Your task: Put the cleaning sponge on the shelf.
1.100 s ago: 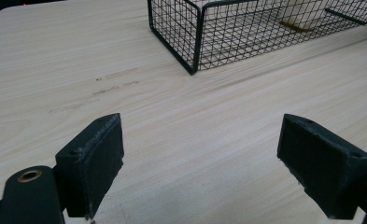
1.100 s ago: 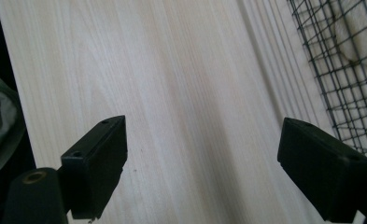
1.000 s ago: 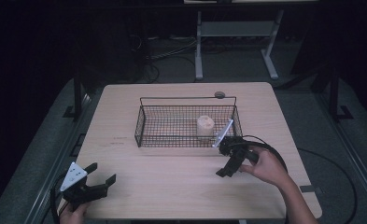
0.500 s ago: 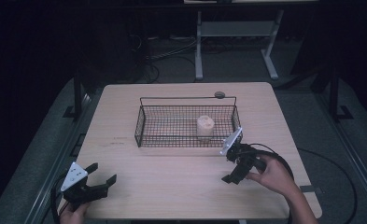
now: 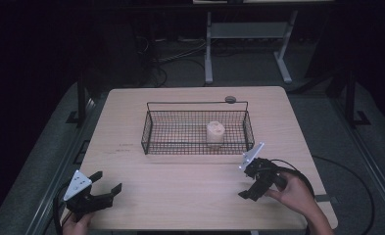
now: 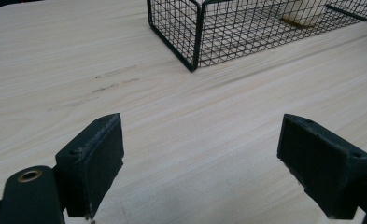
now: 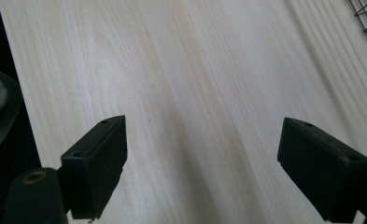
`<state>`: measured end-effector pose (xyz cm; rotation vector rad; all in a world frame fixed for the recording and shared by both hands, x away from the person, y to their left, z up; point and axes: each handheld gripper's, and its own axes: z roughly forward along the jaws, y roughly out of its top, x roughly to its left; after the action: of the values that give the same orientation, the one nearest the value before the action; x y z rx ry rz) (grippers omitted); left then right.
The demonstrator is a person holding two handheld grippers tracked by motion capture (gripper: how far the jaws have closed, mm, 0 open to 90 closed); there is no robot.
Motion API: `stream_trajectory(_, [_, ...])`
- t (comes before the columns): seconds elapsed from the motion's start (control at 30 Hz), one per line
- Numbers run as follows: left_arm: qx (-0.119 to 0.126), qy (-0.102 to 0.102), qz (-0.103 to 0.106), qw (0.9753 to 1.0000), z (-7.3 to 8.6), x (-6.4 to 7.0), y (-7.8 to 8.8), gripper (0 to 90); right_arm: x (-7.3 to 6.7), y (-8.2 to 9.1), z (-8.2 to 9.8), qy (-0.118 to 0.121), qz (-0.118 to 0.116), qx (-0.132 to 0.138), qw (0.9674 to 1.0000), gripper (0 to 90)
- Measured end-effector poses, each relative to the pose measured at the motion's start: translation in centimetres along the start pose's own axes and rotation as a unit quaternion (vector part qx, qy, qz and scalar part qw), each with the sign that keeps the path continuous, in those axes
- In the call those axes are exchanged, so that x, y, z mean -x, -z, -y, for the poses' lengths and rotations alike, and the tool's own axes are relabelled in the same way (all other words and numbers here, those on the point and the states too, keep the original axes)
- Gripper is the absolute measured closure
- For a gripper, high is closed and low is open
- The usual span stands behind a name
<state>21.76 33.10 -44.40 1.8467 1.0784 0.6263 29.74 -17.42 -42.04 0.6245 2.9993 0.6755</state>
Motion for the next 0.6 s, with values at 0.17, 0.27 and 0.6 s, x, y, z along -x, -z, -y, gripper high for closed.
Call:
stream_trajectory(0.17, [0.001, -0.001, 0.001, 1.0, 0.0, 0.0, 0.0, 13.8, -0.5, 0.1, 1.0, -0.006, 0.001, 0.007, 1.0, 15.4])
stream_trajectory(0.27, [0.0, -0.002, 0.0, 1.0, 0.0, 0.1, 0.0, 13.8, -0.7, 0.1, 1.8, -0.013, 0.0, 0.014, 0.9998, 15.4])
stream_trajectory(0.6, [-0.003, -0.005, 0.002, 1.0, 0.0, 0.2, -0.1, 13.8, -1.4, 0.6, 4.2, -0.033, 0.007, 0.045, 0.9984, 15.3])
